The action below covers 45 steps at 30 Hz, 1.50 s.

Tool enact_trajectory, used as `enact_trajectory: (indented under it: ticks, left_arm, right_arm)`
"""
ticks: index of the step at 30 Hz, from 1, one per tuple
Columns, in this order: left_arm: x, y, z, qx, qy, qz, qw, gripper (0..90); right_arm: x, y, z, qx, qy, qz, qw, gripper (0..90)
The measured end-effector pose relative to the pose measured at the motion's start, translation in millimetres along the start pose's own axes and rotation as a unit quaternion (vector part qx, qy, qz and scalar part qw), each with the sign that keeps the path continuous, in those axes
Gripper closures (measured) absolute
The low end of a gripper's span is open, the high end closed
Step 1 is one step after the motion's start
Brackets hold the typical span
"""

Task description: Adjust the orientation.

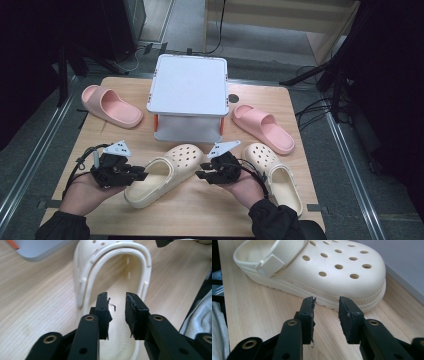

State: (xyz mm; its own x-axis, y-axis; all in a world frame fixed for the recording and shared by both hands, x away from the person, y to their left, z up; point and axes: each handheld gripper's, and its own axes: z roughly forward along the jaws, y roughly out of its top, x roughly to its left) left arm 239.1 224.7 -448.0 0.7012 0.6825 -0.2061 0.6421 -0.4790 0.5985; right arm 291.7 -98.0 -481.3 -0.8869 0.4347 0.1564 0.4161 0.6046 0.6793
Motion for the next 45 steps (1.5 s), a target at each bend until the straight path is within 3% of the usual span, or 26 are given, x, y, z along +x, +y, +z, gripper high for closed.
enact_trajectory:
  ticks: [5, 12, 18, 25, 37, 45]
  left_arm:
    - [11.9, -7.0, -1.5, 0.002, 0.012, -0.010, 0.9999, 77.9]
    - [37.1, -15.0, -1.4, 0.004, 0.023, -0.042, 0.9988, 83.2]
    - [48.8, -12.8, 14.7, 0.018, 0.021, -0.054, 0.9981, 83.0]
    - [47.4, -8.1, 32.0, 0.038, 0.010, -0.049, 0.9980, 84.2]
    - [39.6, -13.7, 32.2, 0.038, -0.008, -0.052, 0.9979, 87.7]
    - [31.0, -19.4, 34.8, 0.040, -0.043, -0.056, 0.9967, 88.6]
  right_arm:
    - [-0.8, 3.6, 6.6, 0.006, 0.000, 0.007, 1.0000, 76.0]
    - [-6.3, 6.1, 10.7, 0.012, -0.012, 0.021, 0.9996, 79.0]
    - [-15.8, 7.2, 10.4, 0.007, -0.023, 0.036, 0.9991, 81.8]
    - [-17.6, 7.8, 20.4, 0.014, -0.026, 0.039, 0.9988, 83.4]
    - [-19.7, 8.9, 23.0, 0.005, -0.035, 0.047, 0.9983, 83.6]
    - [-23.4, 10.9, 25.7, -0.002, -0.038, 0.052, 0.9979, 83.0]
